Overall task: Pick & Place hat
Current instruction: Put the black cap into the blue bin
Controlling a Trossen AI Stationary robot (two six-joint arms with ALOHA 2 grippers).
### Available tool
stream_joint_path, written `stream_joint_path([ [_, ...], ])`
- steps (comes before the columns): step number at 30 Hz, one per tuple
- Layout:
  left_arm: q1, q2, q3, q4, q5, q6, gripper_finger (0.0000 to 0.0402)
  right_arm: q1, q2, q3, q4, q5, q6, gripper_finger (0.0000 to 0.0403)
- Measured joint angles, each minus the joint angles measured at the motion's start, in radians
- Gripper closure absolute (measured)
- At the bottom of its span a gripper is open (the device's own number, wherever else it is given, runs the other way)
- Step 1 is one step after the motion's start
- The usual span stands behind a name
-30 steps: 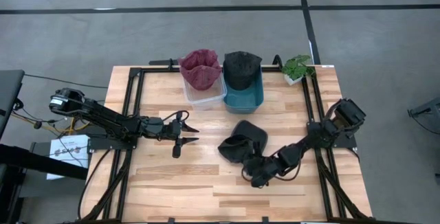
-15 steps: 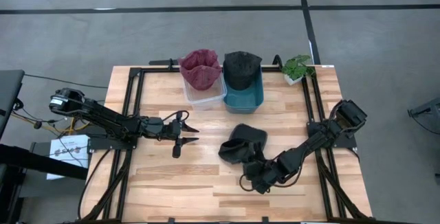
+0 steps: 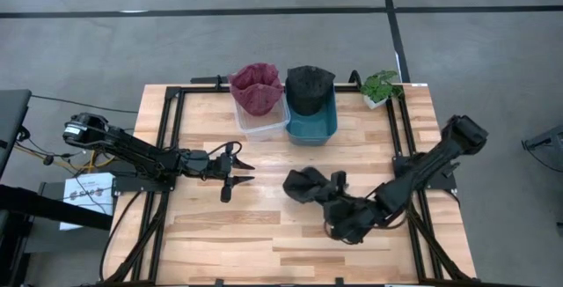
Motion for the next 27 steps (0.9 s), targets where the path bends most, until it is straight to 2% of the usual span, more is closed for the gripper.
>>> stream_joint_path([
  [12, 0.000, 0.000, 0.000, 0.003, 0.000, 0.000, 0.0266, 0.008, -0.172, 0.000, -0.025, 0.049, -0.059, 0.0402],
  [27, 0.000, 0.000, 0.000, 0.005, 0.000, 0.000, 0.0266, -0.004, -0.248, 0.000, -0.027, 0.104, -0.155, 0.0402],
])
